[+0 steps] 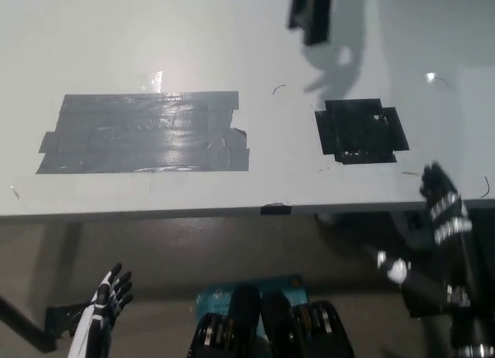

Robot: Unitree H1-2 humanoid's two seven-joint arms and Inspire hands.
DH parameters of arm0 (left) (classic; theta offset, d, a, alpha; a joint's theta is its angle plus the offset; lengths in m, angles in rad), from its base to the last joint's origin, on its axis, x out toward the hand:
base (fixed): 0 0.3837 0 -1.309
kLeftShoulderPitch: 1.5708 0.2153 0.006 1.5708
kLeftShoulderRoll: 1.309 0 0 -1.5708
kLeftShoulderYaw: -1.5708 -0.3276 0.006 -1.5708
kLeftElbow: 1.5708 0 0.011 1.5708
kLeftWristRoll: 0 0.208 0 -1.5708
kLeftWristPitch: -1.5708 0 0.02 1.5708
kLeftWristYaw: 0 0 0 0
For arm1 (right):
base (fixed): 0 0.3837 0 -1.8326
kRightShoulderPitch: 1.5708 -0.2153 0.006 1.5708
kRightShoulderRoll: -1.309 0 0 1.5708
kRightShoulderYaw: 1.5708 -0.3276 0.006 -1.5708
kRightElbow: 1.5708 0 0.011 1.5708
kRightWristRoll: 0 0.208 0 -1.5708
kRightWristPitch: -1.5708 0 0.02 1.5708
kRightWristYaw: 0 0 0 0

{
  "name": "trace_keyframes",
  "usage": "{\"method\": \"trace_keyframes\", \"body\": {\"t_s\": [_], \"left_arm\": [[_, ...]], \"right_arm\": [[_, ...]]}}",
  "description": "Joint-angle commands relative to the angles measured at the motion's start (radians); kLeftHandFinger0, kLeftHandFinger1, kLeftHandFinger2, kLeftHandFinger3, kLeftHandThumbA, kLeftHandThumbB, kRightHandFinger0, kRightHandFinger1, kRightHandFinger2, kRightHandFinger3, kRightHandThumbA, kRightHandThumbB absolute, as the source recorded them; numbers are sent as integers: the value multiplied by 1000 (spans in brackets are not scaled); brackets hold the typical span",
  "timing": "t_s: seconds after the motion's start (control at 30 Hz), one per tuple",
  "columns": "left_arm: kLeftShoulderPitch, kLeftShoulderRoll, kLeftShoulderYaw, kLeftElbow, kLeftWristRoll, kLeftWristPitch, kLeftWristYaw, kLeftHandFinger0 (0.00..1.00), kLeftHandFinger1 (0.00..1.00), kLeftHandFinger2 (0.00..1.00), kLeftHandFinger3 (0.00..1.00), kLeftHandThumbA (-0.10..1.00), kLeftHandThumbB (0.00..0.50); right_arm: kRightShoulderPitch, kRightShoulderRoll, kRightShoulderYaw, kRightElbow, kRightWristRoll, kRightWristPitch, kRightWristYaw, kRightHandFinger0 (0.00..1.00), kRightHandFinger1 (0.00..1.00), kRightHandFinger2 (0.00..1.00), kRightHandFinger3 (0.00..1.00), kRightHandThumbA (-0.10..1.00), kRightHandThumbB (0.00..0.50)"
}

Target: A person hands a stapler to the robot and the robot grabs it with its right hand and places it on the desk infront of it

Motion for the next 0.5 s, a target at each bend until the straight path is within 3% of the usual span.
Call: {"method": "trace_keyframes", "body": {"t_s": [0.0, 0.13, 0.23, 0.3, 0.47], "left_arm": [[1, 19, -18, -15, 25, -53, -16, 1000, 1000, 1000, 1000, 1000, 500], [-3, 12, -16, -11, 18, -65, -11, 1000, 1000, 1000, 1000, 1000, 500], [-6, 18, -21, -15, 40, -64, -5, 1000, 1000, 1000, 1000, 1000, 500], [-7, 20, -22, -13, 46, -69, -3, 1000, 1000, 1000, 1000, 1000, 500], [-6, 24, -22, -18, 40, -65, -10, 1000, 1000, 1000, 1000, 1000, 500]], "right_arm": [[-114, 0, -25, -22, -39, 121, -33, 1000, 1000, 1000, 1000, 969, 337], [-219, -10, -24, 24, -92, 185, -38, 1000, 1000, 1000, 1000, 1000, 347], [-294, -16, -14, 75, -110, 212, -35, 1000, 1000, 1000, 1000, 1000, 301], [-314, -23, -5, 91, -125, 226, -30, 1000, 1000, 1000, 1000, 1000, 298], [-420, -41, 2, 253, -148, 203, -45, 1000, 1000, 1000, 1000, 1000, 289]]}}
